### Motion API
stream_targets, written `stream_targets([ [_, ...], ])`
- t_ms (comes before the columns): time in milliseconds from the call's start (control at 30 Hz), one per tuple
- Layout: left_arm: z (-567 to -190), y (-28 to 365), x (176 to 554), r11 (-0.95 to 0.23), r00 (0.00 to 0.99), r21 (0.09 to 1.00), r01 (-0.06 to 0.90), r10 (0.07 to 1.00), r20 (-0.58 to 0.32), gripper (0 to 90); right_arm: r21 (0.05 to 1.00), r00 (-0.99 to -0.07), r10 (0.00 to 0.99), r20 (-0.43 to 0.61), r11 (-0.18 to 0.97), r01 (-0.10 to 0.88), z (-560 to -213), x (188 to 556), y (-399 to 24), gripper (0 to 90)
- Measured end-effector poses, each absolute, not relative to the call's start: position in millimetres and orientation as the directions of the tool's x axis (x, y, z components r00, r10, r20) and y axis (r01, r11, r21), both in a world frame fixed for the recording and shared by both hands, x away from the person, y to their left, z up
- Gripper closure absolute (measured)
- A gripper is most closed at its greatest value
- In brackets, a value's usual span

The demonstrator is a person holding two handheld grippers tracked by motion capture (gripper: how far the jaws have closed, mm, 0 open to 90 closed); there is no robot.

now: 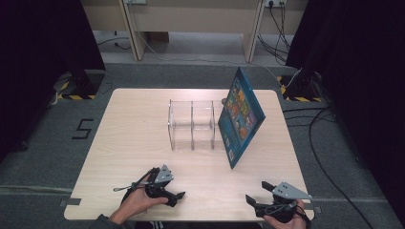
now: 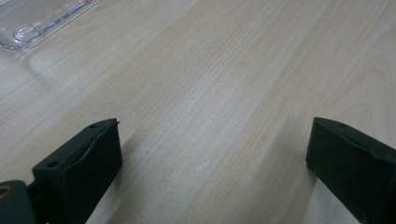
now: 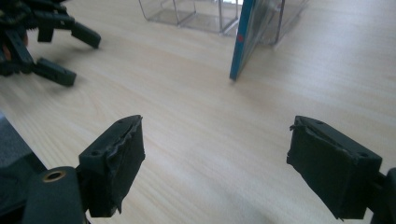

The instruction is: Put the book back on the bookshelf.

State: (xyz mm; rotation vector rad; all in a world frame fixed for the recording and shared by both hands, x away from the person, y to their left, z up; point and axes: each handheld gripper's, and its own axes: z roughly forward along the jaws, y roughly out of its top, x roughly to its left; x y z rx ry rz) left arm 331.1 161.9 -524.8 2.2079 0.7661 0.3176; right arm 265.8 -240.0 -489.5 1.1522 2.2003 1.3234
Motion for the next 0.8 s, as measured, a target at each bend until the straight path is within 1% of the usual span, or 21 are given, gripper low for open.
stream_targets([
  [333, -525, 162, 331, -0.528, 0.789, 0.736, 0.424, 0.614, -0.014, 2.6, 0.798, -0.632, 0.770, 0.092, 0.323, 0.509, -497, 263, -236, 18.5],
  [467, -525, 162, 331, -0.528, 0.789, 0.736, 0.424, 0.614, -0.014, 2.6, 0.763, -0.633, 0.772, 0.062, 0.372, 0.528, -500, 262, -235, 18.4],
  [567, -525, 162, 331, -0.528, 0.789, 0.736, 0.425, 0.614, -0.015, 2.6, 0.726, -0.645, 0.763, 0.040, 0.421, 0.544, -504, 262, -233, 17.6],
  [600, -525, 162, 331, -0.528, 0.789, 0.736, 0.424, 0.614, -0.014, 2.6, 0.693, -0.653, 0.757, 0.030, 0.455, 0.560, -508, 261, -231, 16.9],
  [633, -525, 162, 331, -0.528, 0.789, 0.736, 0.424, 0.614, -0.014, 2.6, 0.659, -0.664, 0.748, 0.011, 0.494, 0.567, -511, 261, -229, 14.2],
  [667, -525, 162, 331, -0.528, 0.789, 0.736, 0.424, 0.614, -0.014, 2.5, 0.667, -0.676, 0.736, -0.027, 0.517, 0.536, -513, 260, -227, 13.5],
  [700, -525, 162, 331, -0.528, 0.789, 0.736, 0.424, 0.614, -0.014, 2.5, 0.664, -0.677, 0.736, -0.007, 0.509, 0.547, -513, 259, -225, 15.2],
  [800, -525, 162, 331, -0.528, 0.789, 0.736, 0.424, 0.614, -0.014, 2.5, 0.669, -0.684, 0.729, -0.011, 0.514, 0.537, -513, 259, -224, 15.1],
])
